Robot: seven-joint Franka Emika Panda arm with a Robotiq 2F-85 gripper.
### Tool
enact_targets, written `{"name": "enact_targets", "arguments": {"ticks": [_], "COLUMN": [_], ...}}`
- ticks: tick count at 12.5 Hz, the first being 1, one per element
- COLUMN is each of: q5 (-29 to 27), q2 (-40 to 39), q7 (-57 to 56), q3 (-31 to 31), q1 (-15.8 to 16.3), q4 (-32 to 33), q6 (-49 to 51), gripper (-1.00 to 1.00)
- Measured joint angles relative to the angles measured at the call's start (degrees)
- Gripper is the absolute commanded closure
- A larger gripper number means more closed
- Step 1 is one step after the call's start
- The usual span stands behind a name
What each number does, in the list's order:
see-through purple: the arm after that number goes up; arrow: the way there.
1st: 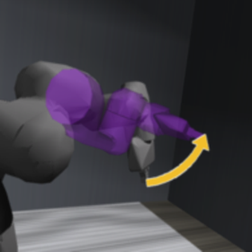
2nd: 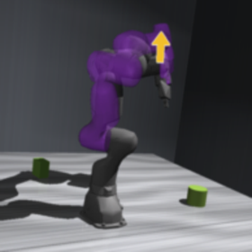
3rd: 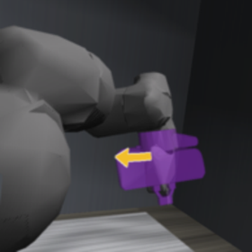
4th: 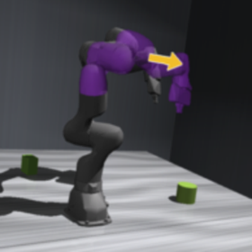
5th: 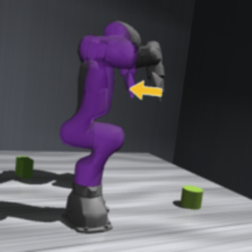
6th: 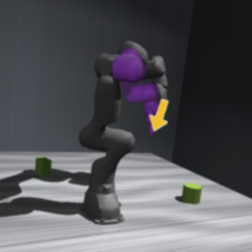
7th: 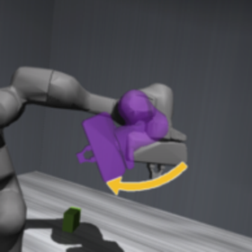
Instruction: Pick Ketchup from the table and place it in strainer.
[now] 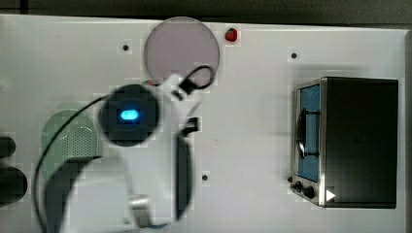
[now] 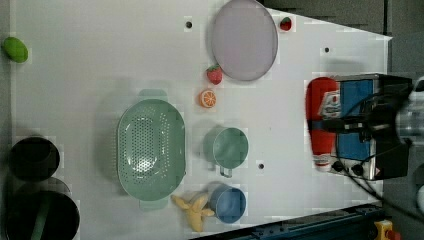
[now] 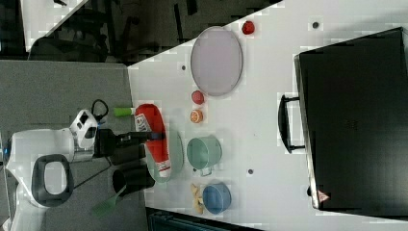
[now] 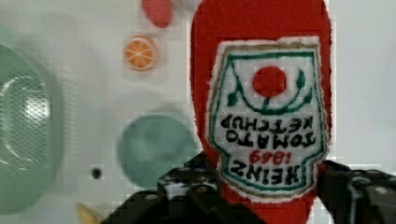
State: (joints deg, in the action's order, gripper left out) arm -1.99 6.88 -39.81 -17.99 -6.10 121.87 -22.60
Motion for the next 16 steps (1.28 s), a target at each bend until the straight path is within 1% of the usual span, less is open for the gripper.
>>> {"name": "enact_targets", "arguments": {"ticks": [3,4,6,7,10,13,16], "q5": [-0.11,-0.11,-0.09,-0.04,-0.04,-0.09,-0.07], "q2": [-2.39,-3.53,-7.32,-9.68,-16.35,-21.66,-27.76], "q7": [10.77,13.86,17.93,19.22,24.31,30.42,35.03], "q3": [-7.62,-10.69,-15.22,-17.63,-20.56,-21.96,-21.65], "q1": [1.85,1.98,3.49,3.74,6.41,7.27,8.38], "q4": [-0.67,-0.67,-1.01,-1.23,-1.12,-1.23,-1.23], "q6": [-0.55,-2.01,-7.86,-10.71,-17.65,-22.16,-28.54], "gripper": [-0.18,-0.18,-0.18,-0.18,-0.18,-0.18,-0.18]}}
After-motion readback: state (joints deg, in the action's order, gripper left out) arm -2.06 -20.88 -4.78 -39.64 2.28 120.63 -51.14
